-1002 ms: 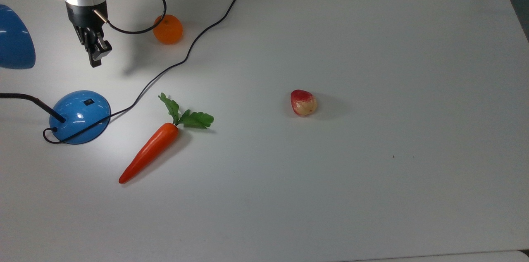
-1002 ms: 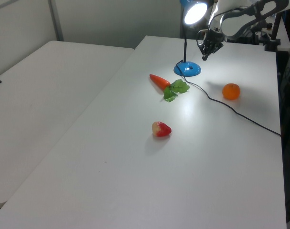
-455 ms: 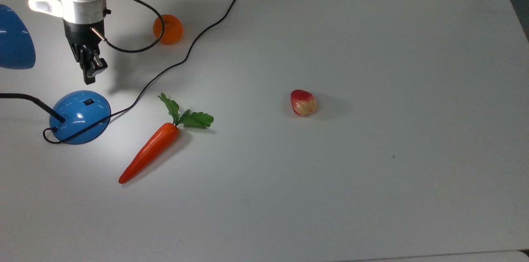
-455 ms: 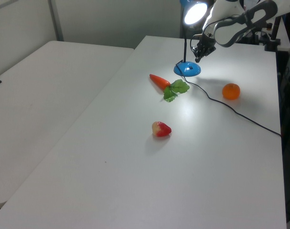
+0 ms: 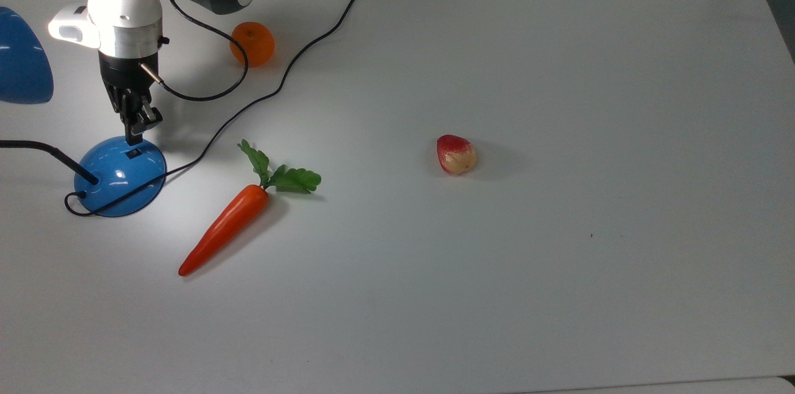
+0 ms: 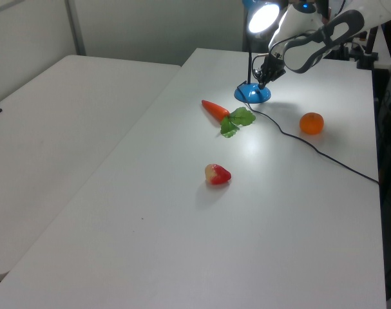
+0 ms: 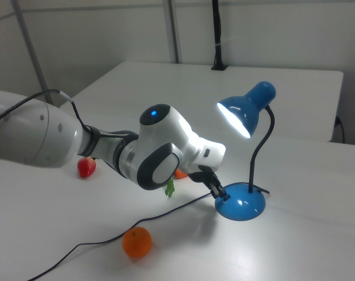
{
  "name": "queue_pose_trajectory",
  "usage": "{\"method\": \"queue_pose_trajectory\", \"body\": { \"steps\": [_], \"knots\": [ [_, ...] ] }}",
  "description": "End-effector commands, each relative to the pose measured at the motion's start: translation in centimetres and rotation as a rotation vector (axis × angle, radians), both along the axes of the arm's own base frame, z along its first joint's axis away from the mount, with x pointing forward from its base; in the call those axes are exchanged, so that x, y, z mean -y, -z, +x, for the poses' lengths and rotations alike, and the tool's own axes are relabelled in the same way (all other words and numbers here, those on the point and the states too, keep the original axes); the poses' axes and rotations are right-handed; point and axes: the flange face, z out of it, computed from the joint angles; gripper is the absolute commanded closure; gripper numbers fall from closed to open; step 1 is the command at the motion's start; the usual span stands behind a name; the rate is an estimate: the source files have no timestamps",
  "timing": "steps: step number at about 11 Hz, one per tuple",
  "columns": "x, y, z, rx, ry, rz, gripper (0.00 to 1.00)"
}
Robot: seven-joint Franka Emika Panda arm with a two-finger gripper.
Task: Turn off lamp
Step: 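Press down on the switch on the blue lamp base with the gripper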
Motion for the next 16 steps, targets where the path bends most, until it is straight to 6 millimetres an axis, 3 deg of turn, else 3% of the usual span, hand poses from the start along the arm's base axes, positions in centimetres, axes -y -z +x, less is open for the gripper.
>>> {"method": "queue_pose_trajectory", "body": {
  "steps": [1, 16],
  "knots": [
    [0.1, 0.3, 0.5, 0.033, 0.010, -0.008, 1.00],
    [0.2, 2.5, 0.3, 0.015, 0.012, -0.005, 1.00]
  ]
}}
